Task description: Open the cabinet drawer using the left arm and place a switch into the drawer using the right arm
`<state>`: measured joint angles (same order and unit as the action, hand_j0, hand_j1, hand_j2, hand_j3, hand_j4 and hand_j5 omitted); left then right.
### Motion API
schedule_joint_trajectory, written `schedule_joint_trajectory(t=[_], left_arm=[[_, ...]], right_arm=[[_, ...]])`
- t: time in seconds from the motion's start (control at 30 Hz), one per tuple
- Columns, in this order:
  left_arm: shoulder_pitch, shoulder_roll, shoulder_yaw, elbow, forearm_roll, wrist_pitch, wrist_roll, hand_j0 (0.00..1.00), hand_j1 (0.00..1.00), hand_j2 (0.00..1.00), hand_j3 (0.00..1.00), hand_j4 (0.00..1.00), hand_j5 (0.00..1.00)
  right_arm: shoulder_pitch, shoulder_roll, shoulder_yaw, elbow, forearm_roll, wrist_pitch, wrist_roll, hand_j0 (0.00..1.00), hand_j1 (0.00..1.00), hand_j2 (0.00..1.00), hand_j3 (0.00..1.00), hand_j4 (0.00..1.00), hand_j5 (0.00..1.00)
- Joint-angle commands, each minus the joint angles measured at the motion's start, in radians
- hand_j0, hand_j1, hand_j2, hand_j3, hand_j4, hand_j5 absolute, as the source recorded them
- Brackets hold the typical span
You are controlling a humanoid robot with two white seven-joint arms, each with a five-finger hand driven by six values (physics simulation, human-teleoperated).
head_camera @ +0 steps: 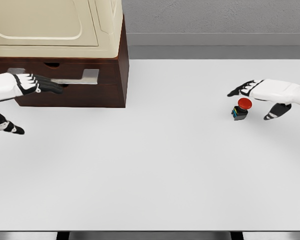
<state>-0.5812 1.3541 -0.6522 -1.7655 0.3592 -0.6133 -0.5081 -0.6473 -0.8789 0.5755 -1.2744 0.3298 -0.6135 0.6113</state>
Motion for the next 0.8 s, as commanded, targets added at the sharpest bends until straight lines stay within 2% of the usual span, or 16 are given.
schedule_joint_trajectory(t=[0.0,0.03,0.07,0.13,0.23,0.27,0.37,0.53,0.77], left_arm=[[-0.005,-0.012,-0.035,0.000,0.110,0.002,-0.076,1.00,1.00,1.00,1.00,1.00,1.00],[-0.048,-0.110,-0.035,0.000,0.124,0.096,-0.103,1.00,1.00,1.00,1.00,1.00,1.00],[-0.075,-0.170,-0.035,0.000,0.141,0.208,-0.103,1.00,1.00,1.00,1.00,1.00,1.00],[-0.081,-0.188,-0.038,0.000,0.231,0.277,-0.103,1.00,1.00,1.00,1.00,1.00,1.00],[-0.075,-0.216,-0.043,0.001,0.239,0.297,-0.103,1.00,1.00,1.00,1.00,1.00,1.00],[-0.097,-0.224,-0.043,0.000,0.239,0.349,-0.103,1.00,1.00,1.00,1.00,1.00,1.00],[-0.152,-0.194,-0.060,0.001,0.242,0.392,-0.103,1.00,1.00,1.00,1.00,1.00,1.00],[-0.167,-0.193,-0.066,0.001,0.248,0.578,-0.103,1.00,1.00,1.00,1.00,1.00,1.00],[-0.198,-0.135,-0.067,0.001,0.241,0.578,-0.103,1.00,1.00,1.00,1.00,1.00,1.00]], right_arm=[[-0.002,0.000,0.003,0.021,-0.005,0.003,0.000,1.00,1.00,1.00,1.00,1.00,1.00],[-0.003,0.001,0.003,0.024,-0.005,0.003,0.000,1.00,1.00,1.00,1.00,1.00,1.00],[-0.006,0.008,0.003,0.032,-0.005,0.003,0.000,1.00,1.00,1.00,1.00,1.00,1.00],[-0.020,0.014,0.003,0.044,-0.003,0.003,0.000,1.00,1.00,1.00,1.00,1.00,1.00],[-0.021,0.026,0.010,0.044,0.005,0.003,0.000,1.00,1.00,1.00,1.00,1.00,1.00],[-0.021,0.028,0.010,0.044,0.005,0.003,0.000,1.00,1.00,1.00,1.00,1.00,1.00],[-0.021,0.037,0.010,0.044,0.031,0.003,0.000,1.00,1.00,1.00,1.00,1.00,1.00],[-0.028,0.051,0.010,0.063,0.034,0.003,0.000,1.00,1.00,1.00,1.00,1.00,1.00],[-0.038,0.061,0.024,0.081,0.052,0.003,0.000,1.00,1.00,1.00,1.00,1.00,1.00]])
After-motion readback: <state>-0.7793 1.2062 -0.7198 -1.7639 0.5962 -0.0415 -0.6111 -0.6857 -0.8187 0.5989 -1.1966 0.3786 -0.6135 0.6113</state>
